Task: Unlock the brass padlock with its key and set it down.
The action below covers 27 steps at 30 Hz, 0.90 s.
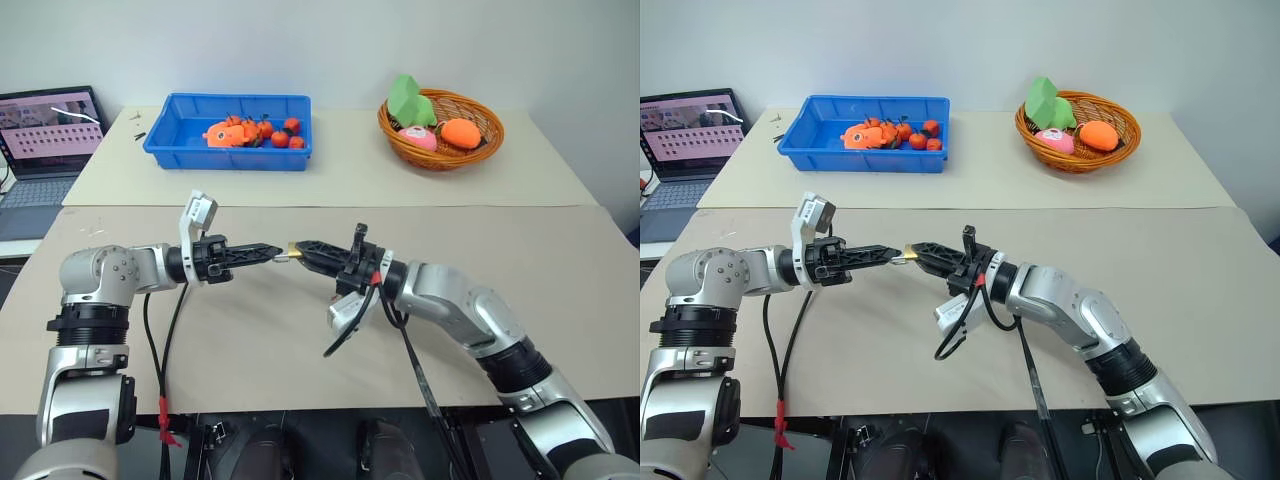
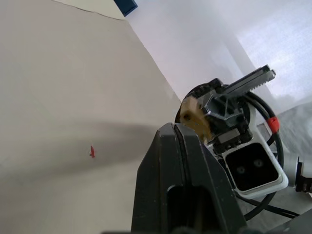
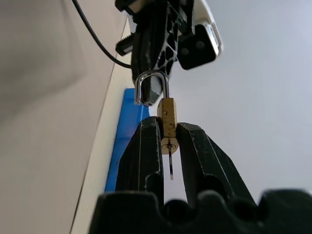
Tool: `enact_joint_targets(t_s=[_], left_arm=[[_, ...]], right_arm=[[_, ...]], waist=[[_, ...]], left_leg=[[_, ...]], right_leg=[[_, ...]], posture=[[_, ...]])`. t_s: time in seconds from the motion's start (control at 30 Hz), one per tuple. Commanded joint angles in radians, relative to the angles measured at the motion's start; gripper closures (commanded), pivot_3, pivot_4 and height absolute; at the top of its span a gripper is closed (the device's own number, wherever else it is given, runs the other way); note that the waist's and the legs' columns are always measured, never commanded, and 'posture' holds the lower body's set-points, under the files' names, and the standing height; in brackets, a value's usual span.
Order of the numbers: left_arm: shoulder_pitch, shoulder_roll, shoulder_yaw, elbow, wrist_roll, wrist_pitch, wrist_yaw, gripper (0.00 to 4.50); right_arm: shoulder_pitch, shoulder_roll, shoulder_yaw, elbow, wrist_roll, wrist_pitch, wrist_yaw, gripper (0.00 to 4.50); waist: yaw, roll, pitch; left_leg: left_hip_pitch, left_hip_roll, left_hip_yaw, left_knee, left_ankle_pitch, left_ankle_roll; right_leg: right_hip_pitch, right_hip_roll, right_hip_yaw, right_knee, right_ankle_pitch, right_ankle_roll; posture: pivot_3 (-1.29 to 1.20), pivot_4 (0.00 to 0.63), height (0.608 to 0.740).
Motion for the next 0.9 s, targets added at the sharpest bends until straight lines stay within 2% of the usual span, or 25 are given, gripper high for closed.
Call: enact_joint_targets(t_s=[0.03, 0.9], left_arm=[[-0.017, -0.001, 0.013, -0.016, -0.008, -0.011, 0.003, 4.47], [-0.016, 0.015, 0.029, -0.042, -0.03, -0.003, -0.002, 4.47]], right_arm=[[-0.019, 0.008, -0.03, -0.018, 0.027, 0.012, -0.014, 4.34], [-0.028, 0.024, -0.006, 0.07, -0.01, 0.0, -0.055, 4.34]], waist=[[0.001, 0.0, 0.0], [0.0, 0.0, 0.0]], left_leg=[[0.0, 0.0, 0.0, 0.0, 0.0, 0.0], [0.0, 0.0, 0.0, 0.0, 0.0, 0.0]], right_leg=[[0.0, 0.0, 0.0, 0.0, 0.0, 0.0], [0.0, 0.0, 0.0, 0.0, 0.0, 0.0]], posture=[[0.0, 0.15, 0.692], [0.0, 0.15, 0.692]])
